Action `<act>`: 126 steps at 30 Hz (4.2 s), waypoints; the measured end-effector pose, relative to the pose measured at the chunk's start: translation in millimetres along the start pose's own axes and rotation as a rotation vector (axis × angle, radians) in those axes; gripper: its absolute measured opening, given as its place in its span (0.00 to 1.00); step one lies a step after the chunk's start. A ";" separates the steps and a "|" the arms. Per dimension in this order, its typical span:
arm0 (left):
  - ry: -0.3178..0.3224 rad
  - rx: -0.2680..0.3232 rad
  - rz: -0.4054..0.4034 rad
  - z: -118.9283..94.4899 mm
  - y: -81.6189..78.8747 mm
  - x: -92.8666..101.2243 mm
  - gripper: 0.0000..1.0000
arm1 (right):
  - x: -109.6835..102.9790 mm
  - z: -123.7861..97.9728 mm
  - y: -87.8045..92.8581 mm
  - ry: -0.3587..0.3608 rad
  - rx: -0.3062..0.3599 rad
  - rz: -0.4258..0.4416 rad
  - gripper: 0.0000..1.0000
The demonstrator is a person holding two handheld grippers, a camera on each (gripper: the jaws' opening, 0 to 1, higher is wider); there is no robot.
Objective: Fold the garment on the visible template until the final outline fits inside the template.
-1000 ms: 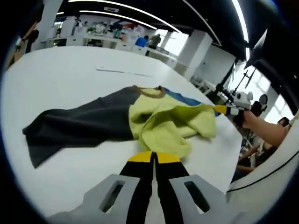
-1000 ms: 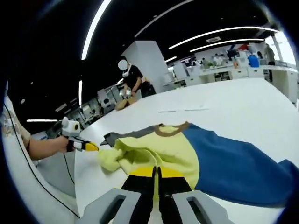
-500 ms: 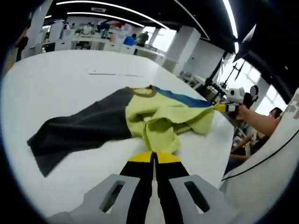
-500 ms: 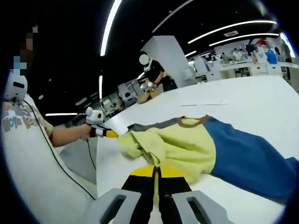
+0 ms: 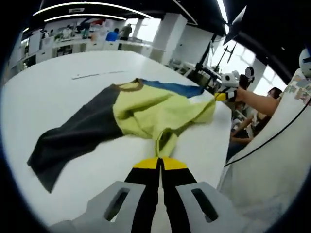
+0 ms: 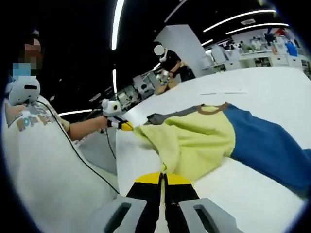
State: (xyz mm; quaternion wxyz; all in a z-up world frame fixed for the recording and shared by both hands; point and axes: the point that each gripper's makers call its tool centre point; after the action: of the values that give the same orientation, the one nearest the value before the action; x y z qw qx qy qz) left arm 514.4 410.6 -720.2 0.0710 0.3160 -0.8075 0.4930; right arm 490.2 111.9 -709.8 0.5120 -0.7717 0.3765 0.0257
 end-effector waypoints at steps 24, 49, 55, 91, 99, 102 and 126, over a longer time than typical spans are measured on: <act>0.210 -0.229 0.144 2.0 46.4 47.3 0.00 | -34.9 -22.2 56.8 -0.120 -0.180 0.008 0.00; 0.296 -0.469 0.158 -2.1 100.8 66.8 0.00 | -50.0 -36.0 106.4 -0.148 -0.362 -0.057 0.00; 0.284 -0.508 0.152 -7.3 108.9 64.4 0.00 | -48.0 -36.4 116.0 -0.145 -0.404 -0.077 0.00; 0.369 -0.649 0.129 -6.9 129.6 75.1 0.00 | -39.3 -40.5 137.1 -0.146 -0.532 -0.094 0.00; 0.325 -0.554 0.085 -9.6 114.6 63.6 0.09 | -41.9 -42.2 122.7 -0.156 -0.484 -0.065 0.00; 0.321 -0.534 0.071 -10.7 110.2 62.0 0.12 | -41.3 -43.0 116.2 -0.157 -0.463 -0.045 0.02; -0.027 -0.150 0.168 -6.2 12.4 -15.9 0.10 | -35.4 -16.8 74.2 -0.102 -0.257 -0.072 0.00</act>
State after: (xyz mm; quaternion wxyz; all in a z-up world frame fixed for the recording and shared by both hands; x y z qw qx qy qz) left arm 518.5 426.7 -733.1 0.0420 0.2477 -0.8666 0.4311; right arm 414.1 103.7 -744.0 0.4279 -0.8416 0.3156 0.0944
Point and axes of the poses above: the point that each gripper's makers call its tool centre point, and the gripper's own axes: z roughly forward along the fingers, x roughly to its right, y roughly out of its underside, and after that the axes turned 10 degrees about y, right-handed
